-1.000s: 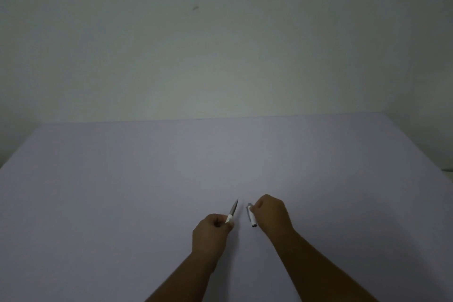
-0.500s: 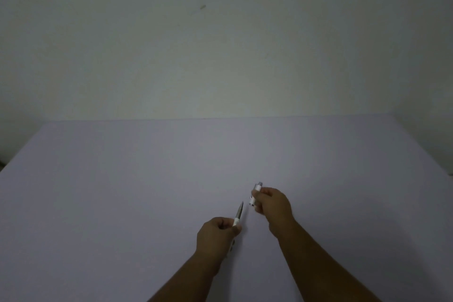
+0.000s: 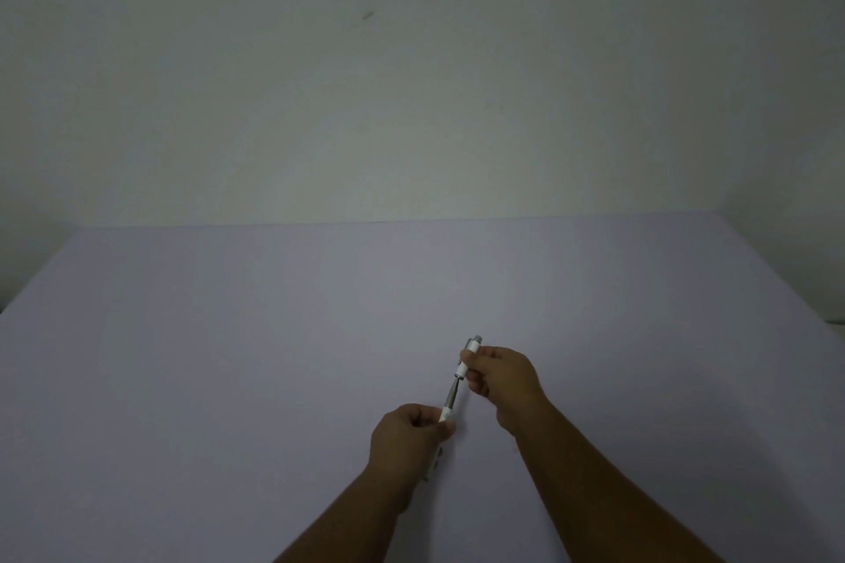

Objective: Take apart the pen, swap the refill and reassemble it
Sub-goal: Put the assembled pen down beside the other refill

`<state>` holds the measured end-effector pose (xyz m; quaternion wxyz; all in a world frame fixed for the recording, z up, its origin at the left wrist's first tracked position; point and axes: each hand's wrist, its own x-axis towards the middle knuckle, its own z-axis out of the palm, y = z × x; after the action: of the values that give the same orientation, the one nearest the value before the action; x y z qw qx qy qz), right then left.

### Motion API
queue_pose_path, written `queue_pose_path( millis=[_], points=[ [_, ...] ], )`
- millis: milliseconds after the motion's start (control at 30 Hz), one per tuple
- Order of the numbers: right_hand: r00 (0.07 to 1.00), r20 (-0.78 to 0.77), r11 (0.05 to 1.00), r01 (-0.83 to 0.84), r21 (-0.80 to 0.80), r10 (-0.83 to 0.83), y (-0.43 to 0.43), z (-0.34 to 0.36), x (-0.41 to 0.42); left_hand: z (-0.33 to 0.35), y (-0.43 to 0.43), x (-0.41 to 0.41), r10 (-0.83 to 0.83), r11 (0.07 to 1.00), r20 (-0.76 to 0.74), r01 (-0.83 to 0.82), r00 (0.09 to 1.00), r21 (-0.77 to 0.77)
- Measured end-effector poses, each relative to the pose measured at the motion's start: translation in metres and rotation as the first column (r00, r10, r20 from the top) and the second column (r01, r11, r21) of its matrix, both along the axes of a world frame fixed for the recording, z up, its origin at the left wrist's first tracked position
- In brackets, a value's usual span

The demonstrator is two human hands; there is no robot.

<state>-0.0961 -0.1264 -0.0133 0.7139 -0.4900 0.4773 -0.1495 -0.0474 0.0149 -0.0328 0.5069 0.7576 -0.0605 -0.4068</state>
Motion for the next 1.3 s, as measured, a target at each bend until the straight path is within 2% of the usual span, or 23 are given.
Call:
queue_pose_path(
  millis=[233,400,833,867,933,1000,1067,1133,1300],
  points=[
    [0.999,0.004,0.999,-0.034,0.014,0.034,0.001,-0.001,-0.005,0.002,-0.002,-0.001,-0.012,1.0,-0.014,0.011,1.0,-0.012],
    [0.986,-0.027,0.986,-0.164,0.009,0.164,0.009,-0.004,-0.009,0.006,-0.004,0.0,-0.014,0.999,-0.014,0.014,1.0,-0.029],
    [0.974,-0.074,0.977,-0.215,-0.006,0.214,0.012,-0.007,-0.013,0.002,-0.005,-0.004,0.008,1.0,-0.038,-0.008,0.999,0.003],
    [0.97,-0.107,0.973,-0.224,-0.051,0.218,0.011,-0.009,-0.013,0.0,-0.005,-0.004,0.013,1.0,-0.025,-0.012,1.0,0.023],
    [0.947,-0.267,0.946,-0.241,-0.216,0.18,0.005,-0.013,-0.014,-0.004,-0.007,-0.004,0.017,0.998,0.003,-0.017,1.0,0.062],
    [0.872,-0.482,0.848,-0.316,-0.424,0.084,-0.005,-0.019,-0.019,-0.01,-0.009,-0.004,0.013,0.996,0.032,-0.015,0.999,0.087],
    [0.79,-0.613,0.752,-0.41,-0.517,0.009,-0.011,-0.025,-0.028,-0.015,-0.013,-0.005,0.014,0.993,0.072,-0.022,0.997,0.112],
    [0.744,-0.669,0.719,-0.461,-0.52,-0.006,-0.013,-0.031,-0.038,-0.021,-0.017,-0.005,0.017,0.991,0.116,-0.031,0.993,0.128],
    [0.72,-0.692,0.765,-0.473,-0.437,0.05,-0.006,-0.046,-0.051,-0.032,-0.026,-0.006,-0.036,0.978,0.239,-0.015,0.97,0.209]
  ],
)
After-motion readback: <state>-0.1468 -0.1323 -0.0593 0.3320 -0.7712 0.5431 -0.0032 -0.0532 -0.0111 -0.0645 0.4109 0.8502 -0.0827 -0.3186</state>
